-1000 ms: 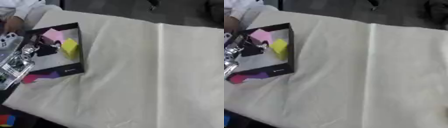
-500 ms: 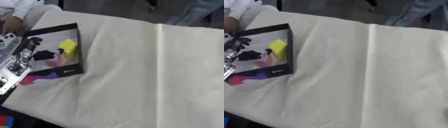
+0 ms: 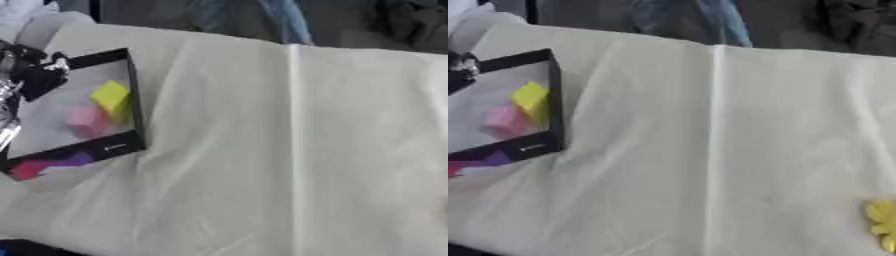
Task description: Pick up the objects with one hand, pass them to the other hand, and then place them into the box on the other side of the table.
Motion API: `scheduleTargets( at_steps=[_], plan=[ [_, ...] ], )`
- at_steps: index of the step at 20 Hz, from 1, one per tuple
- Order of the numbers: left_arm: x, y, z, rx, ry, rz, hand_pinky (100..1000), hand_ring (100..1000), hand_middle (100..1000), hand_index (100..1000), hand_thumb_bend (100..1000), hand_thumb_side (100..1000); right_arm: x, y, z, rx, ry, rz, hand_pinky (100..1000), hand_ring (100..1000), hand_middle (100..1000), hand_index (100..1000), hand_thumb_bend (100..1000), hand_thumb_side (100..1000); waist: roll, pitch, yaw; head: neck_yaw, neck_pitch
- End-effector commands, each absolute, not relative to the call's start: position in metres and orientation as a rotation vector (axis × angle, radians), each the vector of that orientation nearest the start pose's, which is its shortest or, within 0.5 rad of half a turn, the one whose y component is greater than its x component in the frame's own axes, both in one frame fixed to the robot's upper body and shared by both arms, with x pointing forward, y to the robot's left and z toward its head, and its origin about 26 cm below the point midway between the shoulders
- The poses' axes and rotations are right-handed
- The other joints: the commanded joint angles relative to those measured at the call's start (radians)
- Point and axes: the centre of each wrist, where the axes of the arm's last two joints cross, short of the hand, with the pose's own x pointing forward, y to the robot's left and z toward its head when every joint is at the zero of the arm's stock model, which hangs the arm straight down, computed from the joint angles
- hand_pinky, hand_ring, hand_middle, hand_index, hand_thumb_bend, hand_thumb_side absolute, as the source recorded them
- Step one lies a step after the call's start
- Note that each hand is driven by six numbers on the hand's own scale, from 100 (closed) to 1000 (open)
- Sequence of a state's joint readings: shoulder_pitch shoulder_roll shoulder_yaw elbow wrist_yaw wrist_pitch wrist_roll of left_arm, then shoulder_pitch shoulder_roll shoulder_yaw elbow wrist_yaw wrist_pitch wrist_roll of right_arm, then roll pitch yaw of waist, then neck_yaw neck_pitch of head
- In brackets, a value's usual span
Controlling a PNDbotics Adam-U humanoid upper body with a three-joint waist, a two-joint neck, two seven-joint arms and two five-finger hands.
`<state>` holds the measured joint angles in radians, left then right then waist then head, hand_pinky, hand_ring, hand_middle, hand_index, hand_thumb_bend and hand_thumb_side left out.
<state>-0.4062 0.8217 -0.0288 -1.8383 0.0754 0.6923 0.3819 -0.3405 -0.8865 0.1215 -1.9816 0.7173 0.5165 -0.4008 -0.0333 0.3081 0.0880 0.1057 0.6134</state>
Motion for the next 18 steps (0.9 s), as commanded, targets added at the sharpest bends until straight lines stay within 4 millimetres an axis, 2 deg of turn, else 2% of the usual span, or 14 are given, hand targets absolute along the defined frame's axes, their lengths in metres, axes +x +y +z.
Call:
scheduleTargets(
  at_steps=[1, 2, 3, 5, 8, 11, 18],
  plan=[
    [0.302, 0.314, 0.280, 0.823, -1.849, -0.170, 879, 738, 759, 738, 100, 655, 0.289, -0.315, 0.266, -1.705, -1.818, 0.597, 804, 723, 838, 852, 242, 271, 0.004, -0.018, -0.004, -0.047, 0.000],
    [0.299, 0.308, 0.279, 0.760, -1.908, -0.174, 890, 765, 806, 750, 100, 676, 0.288, -0.317, 0.265, -1.640, -1.794, 0.621, 808, 732, 841, 853, 226, 307, 0.004, -0.018, -0.007, -0.060, 0.001],
    [0.298, 0.303, 0.278, 0.702, -1.954, -0.180, 889, 767, 811, 756, 100, 685, 0.288, -0.319, 0.264, -1.563, -1.762, 0.661, 815, 744, 846, 857, 211, 343, 0.004, -0.018, -0.010, -0.073, 0.002],
    [0.297, 0.296, 0.274, 0.592, -2.025, -0.194, 875, 752, 794, 757, 100, 695, 0.286, -0.325, 0.265, -1.415, -1.690, 0.748, 828, 766, 857, 863, 199, 380, 0.004, -0.018, -0.016, -0.097, 0.003],
    [0.299, 0.290, 0.269, 0.456, -2.120, -0.206, 874, 744, 786, 760, 100, 708, 0.282, -0.335, 0.268, -1.223, -1.584, 0.881, 863, 819, 881, 883, 227, 427, 0.006, -0.019, -0.022, -0.125, 0.004],
    [0.300, 0.287, 0.262, 0.371, -2.175, -0.188, 873, 740, 780, 759, 100, 714, 0.277, -0.347, 0.273, -1.093, -1.486, 1.038, 894, 869, 907, 913, 251, 461, 0.007, -0.018, -0.027, -0.143, 0.004],
    [0.300, 0.285, 0.247, 0.304, -2.190, -0.109, 865, 723, 779, 762, 100, 734, 0.266, -0.371, 0.272, -0.979, -1.211, 1.360, 951, 951, 935, 933, 331, 369, 0.006, -0.017, -0.038, -0.174, 0.009]
  ],
)
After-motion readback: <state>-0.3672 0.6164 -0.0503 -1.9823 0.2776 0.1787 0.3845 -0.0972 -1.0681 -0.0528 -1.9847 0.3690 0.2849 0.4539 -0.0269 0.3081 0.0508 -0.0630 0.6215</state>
